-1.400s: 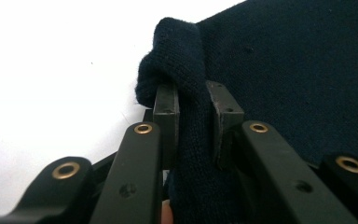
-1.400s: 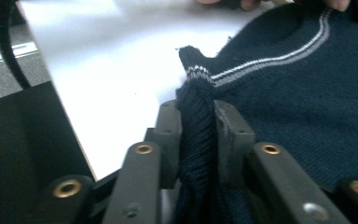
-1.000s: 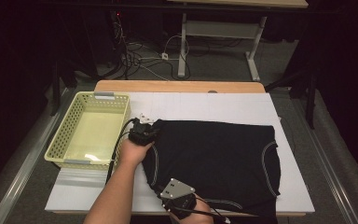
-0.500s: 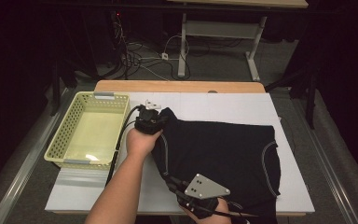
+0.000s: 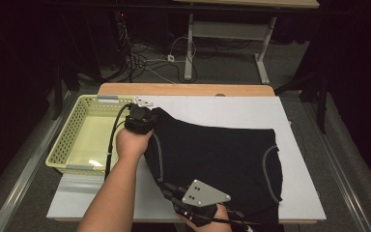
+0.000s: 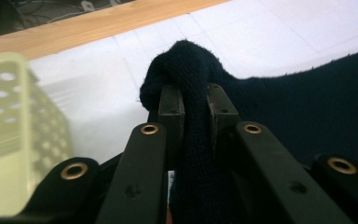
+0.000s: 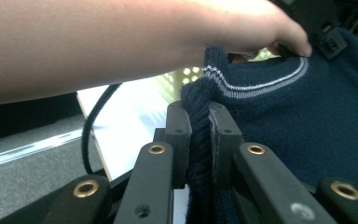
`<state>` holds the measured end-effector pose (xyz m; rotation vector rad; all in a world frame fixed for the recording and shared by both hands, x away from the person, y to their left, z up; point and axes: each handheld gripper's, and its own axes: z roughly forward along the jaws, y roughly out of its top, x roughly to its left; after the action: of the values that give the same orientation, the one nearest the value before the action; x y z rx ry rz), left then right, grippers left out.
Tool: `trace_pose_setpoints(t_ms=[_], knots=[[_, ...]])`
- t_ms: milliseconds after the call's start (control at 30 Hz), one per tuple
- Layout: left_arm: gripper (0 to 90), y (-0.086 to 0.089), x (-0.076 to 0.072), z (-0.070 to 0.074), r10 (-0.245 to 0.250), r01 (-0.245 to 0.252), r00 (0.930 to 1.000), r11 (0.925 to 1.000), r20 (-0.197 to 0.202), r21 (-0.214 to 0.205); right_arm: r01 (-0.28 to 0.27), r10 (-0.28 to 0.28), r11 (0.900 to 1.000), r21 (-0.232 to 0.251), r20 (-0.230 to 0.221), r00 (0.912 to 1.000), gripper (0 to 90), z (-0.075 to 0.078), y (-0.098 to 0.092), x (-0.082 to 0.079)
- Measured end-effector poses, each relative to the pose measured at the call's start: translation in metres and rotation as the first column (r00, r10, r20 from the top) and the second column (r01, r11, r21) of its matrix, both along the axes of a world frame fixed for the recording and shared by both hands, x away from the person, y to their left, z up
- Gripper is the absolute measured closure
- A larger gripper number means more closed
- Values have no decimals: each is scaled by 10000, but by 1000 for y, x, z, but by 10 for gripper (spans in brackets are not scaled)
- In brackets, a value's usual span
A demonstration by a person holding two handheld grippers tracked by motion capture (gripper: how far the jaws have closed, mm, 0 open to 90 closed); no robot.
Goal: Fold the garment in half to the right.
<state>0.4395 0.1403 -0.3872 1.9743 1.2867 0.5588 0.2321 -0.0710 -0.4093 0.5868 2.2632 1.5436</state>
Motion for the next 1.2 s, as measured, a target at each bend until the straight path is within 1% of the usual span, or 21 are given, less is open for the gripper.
trace_pose_setpoints(t_ms=[67, 133, 200, 233, 333, 533, 567, 667, 733, 800, 1000, 1200], knots=[[786, 4, -2, 3, 75, -75, 10000, 10000, 21, -46, -152, 151, 9999, 71, 53, 9999, 815, 1, 7, 0], [786, 6, -3, 5, 22, -23, 10000, 10000, 40, 42, -194, 192, 9998, 105, 135, 9997, 814, 1, 9, -1], [786, 4, -3, 5, -41, 41, 10000, 10000, 5, 57, -134, 132, 9998, 125, 120, 9998, 814, 1, 8, -1], [786, 2, -3, 4, -45, 45, 10000, 10000, 10, -4, -79, 77, 9999, 141, 139, 9999, 813, 1, 6, 0], [786, -9, -2, 1, -245, 245, 9997, 9997, -12, -52, 137, -138, 9998, 127, 57, 9999, 812, -3, -4, 1], [786, -40, 1, -2, -788, 788, 9969, 9967, 23, -169, 680, -680, 9977, 41, 23, 9977, 811, -9, -32, -1], [786, -46, 2, -2, -888, 889, 9960, 9958, 32, -203, 770, -770, 9970, 25, 41, 9970, 811, -9, -37, -2], [786, -64, 4, -2, -1218, 1219, 9925, 9925, 72, -102, 1085, -1084, 9941, -34, 37, 9941, 810, -12, -52, -4], [786, -76, 5, -2, -1409, 1410, 9900, 9899, 103, -111, 1309, -1308, 9914, -62, 55, 9914, 810, -13, -62, -5], [786, -88, 6, -1, -1617, 1618, 9867, 9868, 138, -96, 1522, -1522, 9883, -69, 37, 9883, 809, -15, -72, -7], [786, -122, 10, -1, -2155, 2157, 9762, 9764, 236, -79, 2217, -2217, 9751, -106, -10, 9751, 808, -21, -100, -12], [785, -149, 12, -5, -2612, 2615, 9649, 9651, 258, -111, 2758, -2759, 9612, -103, -58, 9612, 807, -25, -122, -18]])
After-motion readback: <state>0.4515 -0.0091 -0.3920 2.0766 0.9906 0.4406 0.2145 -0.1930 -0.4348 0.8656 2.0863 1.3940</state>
